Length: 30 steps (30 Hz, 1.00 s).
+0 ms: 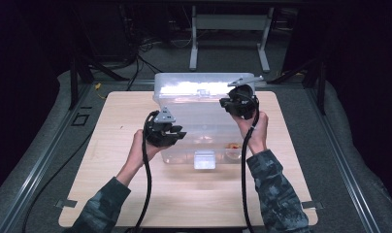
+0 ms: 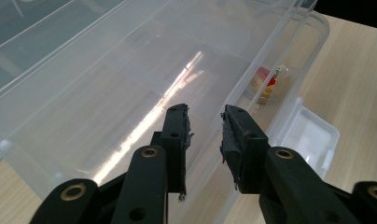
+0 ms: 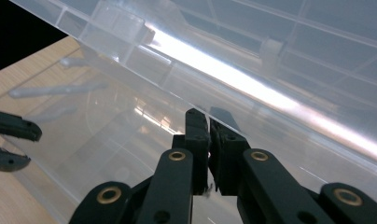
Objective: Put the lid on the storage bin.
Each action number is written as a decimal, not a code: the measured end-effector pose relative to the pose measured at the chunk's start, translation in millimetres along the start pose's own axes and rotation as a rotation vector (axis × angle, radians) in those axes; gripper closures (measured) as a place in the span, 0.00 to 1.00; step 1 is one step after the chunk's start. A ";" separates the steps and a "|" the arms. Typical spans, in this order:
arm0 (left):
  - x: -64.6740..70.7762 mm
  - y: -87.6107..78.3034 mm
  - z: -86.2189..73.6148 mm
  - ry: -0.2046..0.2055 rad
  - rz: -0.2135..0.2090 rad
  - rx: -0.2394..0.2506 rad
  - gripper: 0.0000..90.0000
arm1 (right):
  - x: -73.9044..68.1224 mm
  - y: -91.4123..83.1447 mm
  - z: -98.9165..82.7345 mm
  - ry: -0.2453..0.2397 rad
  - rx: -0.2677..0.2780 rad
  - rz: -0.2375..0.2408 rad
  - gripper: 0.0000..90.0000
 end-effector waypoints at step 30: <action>-19.4 -79.4 -81.3 -0.071 -0.029 -0.189 0.16 | -23.3 -12.3 -30.4 -0.042 -0.032 0.025 0.95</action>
Point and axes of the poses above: each handheld gripper's, and its own axes: y roughly forward along the jaws, z roughly out of its top, x roughly to its right, the point moved 9 cm from there along y, roughly forward along the jaws, and after that the axes turned 7 degrees about -y, right-handed, at the moved point
